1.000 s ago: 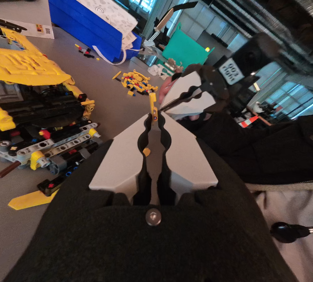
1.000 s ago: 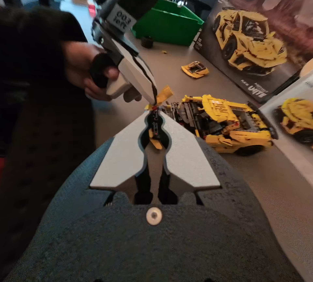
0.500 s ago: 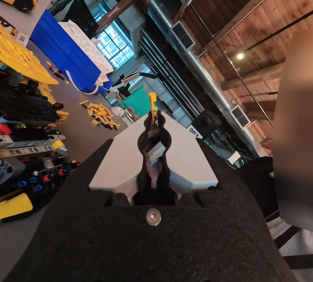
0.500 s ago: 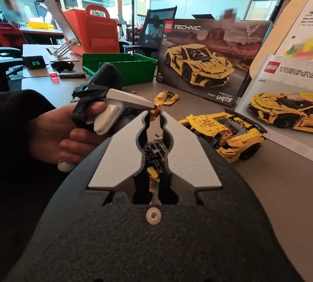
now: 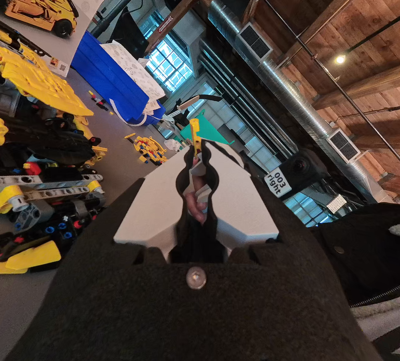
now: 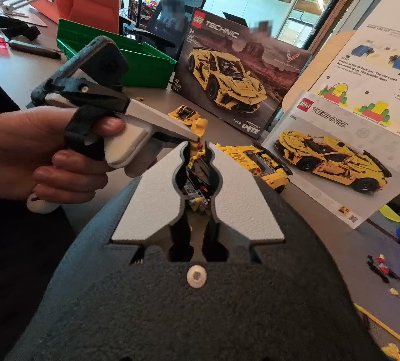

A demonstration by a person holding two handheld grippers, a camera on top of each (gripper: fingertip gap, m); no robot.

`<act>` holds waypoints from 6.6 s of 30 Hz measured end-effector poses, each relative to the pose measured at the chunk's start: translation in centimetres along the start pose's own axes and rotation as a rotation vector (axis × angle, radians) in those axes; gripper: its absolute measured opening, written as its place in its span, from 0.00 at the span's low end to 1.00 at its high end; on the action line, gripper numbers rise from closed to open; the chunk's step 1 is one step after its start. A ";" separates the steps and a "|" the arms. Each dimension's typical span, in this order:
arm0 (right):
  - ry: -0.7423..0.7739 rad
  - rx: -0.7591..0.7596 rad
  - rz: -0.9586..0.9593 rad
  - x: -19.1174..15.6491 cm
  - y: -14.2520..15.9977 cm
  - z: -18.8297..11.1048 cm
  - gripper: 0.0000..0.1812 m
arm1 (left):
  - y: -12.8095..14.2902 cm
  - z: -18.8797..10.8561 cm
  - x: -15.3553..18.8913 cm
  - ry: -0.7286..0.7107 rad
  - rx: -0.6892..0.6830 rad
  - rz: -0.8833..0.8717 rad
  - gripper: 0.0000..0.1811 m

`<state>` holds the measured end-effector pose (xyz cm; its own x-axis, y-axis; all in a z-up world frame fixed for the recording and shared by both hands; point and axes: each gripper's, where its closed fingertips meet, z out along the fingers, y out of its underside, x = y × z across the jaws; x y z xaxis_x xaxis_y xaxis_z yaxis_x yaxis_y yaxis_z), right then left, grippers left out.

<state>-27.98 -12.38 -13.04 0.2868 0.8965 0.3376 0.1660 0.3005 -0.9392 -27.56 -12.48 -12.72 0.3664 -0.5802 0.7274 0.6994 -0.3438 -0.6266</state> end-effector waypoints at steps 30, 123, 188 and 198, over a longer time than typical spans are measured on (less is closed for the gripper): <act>-0.346 0.078 0.573 -0.4 0.4 0.5 0.05 | -0.7 -0.5 -0.4 -0.012 0.063 -0.051 0.03; -0.416 0.087 1.104 0.4 0.8 0.9 0.15 | -2.0 0.1 0.0 -0.029 0.292 -0.044 0.04; -0.390 0.037 0.611 0.2 1.0 -1.1 0.02 | 2.0 0.6 0.0 -0.679 -0.307 1.709 0.04; -0.373 0.177 0.749 3.4 -0.1 -2.0 0.00 | 3.2 -0.7 -4.4 -0.786 -0.541 1.567 0.03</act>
<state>-25.17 -10.05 -11.68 -0.0725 0.9179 -0.3901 -0.1019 -0.3960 -0.9126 -27.38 -11.48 -18.12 0.6916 -0.1793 -0.6997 -0.7222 -0.1546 -0.6742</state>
